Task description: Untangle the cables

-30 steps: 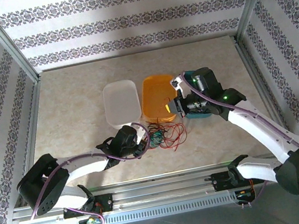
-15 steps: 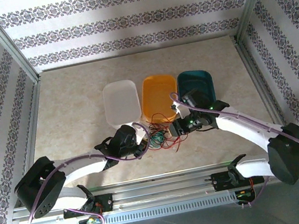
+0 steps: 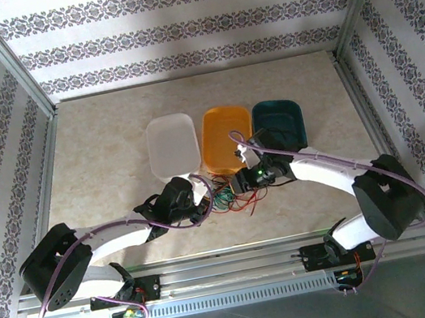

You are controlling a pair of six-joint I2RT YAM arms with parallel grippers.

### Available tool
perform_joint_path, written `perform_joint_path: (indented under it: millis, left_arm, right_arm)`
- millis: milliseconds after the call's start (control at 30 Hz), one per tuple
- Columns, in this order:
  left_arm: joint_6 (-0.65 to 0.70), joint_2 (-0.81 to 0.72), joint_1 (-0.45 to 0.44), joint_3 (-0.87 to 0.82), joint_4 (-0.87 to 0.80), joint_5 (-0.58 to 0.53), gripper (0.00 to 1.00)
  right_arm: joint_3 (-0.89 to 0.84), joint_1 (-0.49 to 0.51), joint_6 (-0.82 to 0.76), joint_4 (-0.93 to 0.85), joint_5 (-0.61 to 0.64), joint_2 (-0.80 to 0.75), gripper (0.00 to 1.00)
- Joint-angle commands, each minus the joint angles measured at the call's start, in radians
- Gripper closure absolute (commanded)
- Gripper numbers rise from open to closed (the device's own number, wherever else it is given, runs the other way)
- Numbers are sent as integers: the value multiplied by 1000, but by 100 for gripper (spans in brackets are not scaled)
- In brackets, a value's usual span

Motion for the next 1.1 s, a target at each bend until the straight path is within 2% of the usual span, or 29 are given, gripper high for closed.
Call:
perform_joint_path:
  millis: [0, 467, 767, 933, 1067]
  left_arm:
    - [13, 0, -6, 13, -8, 16, 100]
    - [14, 15, -7, 7, -11, 22, 100]
    - [20, 22, -9, 5, -13, 15, 100]
    - [-15, 13, -9, -9, 3, -63, 100]
    - [-59, 3, -9, -26, 20, -169, 100]
  right_arm:
    - [35, 5, 35, 80, -51, 33, 57]
    - [48, -28, 60, 146, -45, 126, 60]
    - [58, -40, 59, 162, -64, 144, 93]
    - [33, -44, 60, 164, -66, 79, 96]
    - [35, -58, 21, 89, -153, -14, 95]
